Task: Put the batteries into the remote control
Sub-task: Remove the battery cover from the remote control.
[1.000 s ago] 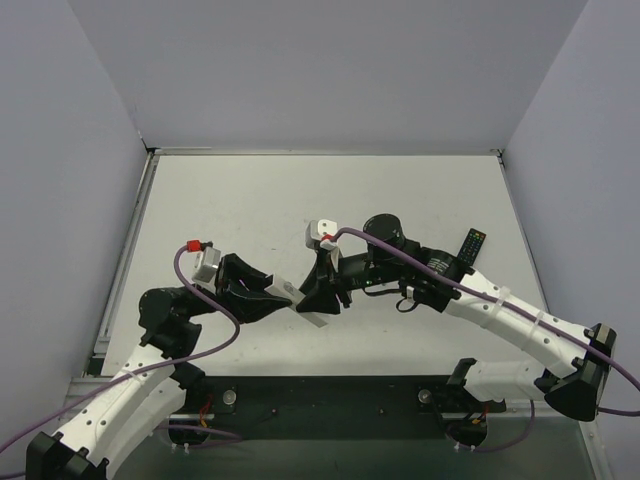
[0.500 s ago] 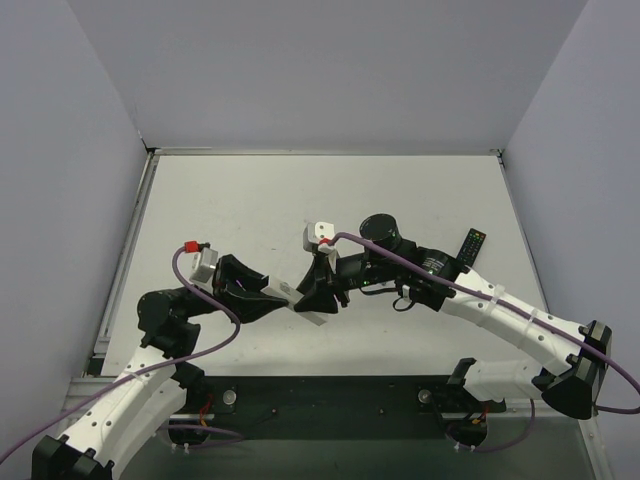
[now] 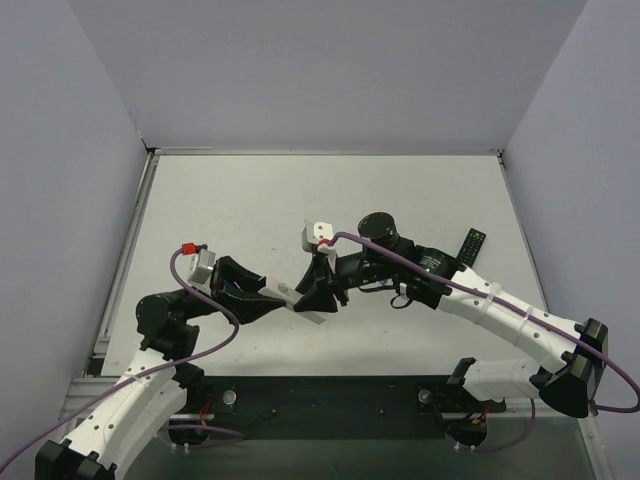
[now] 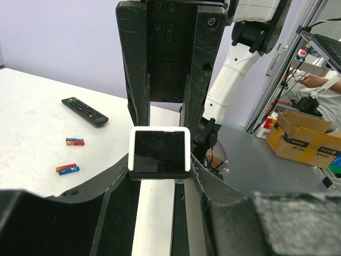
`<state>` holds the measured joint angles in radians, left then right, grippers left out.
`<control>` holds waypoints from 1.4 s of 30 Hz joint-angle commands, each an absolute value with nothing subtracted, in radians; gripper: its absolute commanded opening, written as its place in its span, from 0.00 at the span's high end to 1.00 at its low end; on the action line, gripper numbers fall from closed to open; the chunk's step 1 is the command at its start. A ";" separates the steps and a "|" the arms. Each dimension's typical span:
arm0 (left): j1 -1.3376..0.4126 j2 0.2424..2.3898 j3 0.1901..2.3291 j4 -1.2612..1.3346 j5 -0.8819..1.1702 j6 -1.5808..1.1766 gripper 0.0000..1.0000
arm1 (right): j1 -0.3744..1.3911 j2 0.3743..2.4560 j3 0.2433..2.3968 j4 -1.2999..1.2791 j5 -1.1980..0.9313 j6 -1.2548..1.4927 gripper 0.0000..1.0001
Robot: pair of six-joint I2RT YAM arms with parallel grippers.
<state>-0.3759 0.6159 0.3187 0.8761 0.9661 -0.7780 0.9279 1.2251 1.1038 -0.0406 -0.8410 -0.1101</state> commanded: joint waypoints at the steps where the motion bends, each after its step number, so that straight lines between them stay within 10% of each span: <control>1: -0.307 0.568 0.334 1.031 0.801 -0.805 1.00 | 0.887 1.210 1.051 -0.337 -0.911 -0.164 0.94; 19: -0.288 0.554 0.321 0.942 0.867 -0.729 1.00 | 0.882 1.189 1.118 -0.315 -0.826 -0.121 1.00; 42: -0.287 0.339 0.430 0.232 0.827 -0.318 1.00 | 0.695 1.187 0.890 -0.273 -0.382 0.133 1.00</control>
